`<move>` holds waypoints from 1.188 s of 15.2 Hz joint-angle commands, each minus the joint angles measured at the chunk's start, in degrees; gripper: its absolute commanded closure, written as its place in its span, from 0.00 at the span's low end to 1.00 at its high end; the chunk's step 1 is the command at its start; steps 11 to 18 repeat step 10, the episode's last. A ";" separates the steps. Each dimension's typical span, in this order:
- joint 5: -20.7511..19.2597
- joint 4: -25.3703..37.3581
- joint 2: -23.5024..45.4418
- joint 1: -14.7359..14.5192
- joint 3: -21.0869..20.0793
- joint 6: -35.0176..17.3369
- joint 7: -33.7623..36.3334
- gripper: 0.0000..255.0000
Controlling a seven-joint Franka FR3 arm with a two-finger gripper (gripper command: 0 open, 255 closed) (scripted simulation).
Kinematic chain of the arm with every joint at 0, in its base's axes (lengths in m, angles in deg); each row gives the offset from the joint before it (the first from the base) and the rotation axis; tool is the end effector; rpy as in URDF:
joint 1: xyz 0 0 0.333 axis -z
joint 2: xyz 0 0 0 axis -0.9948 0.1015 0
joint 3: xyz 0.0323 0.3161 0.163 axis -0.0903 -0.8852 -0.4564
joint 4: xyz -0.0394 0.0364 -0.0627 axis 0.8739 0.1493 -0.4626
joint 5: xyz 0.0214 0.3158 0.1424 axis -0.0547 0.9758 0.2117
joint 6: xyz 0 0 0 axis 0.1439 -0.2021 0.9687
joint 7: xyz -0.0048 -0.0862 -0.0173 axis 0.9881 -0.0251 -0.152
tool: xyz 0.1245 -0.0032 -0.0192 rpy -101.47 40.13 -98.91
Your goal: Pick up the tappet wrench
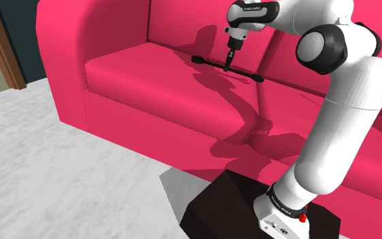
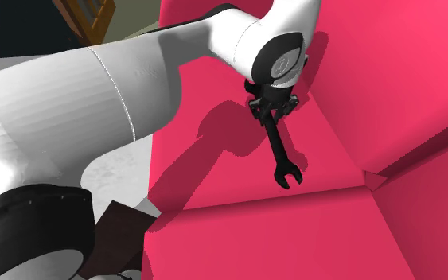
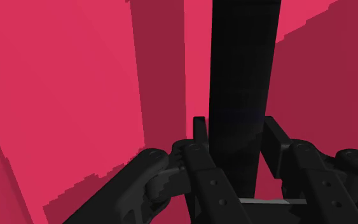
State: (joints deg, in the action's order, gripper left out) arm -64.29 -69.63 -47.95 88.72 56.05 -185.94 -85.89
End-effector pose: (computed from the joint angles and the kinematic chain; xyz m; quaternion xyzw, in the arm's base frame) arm 0.5456 -0.2587 0.5563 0.9717 0.2352 0.0056 0.0193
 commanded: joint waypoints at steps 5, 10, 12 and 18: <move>0.21 5.59 0.59 0.45 0.12 5.03 -0.08 1.00; 0.43 8.75 1.12 0.78 0.18 7.70 -0.17 1.00; 0.43 8.75 1.12 0.78 0.18 7.70 -0.17 1.00; 0.43 8.75 1.12 0.78 0.18 7.70 -0.17 1.00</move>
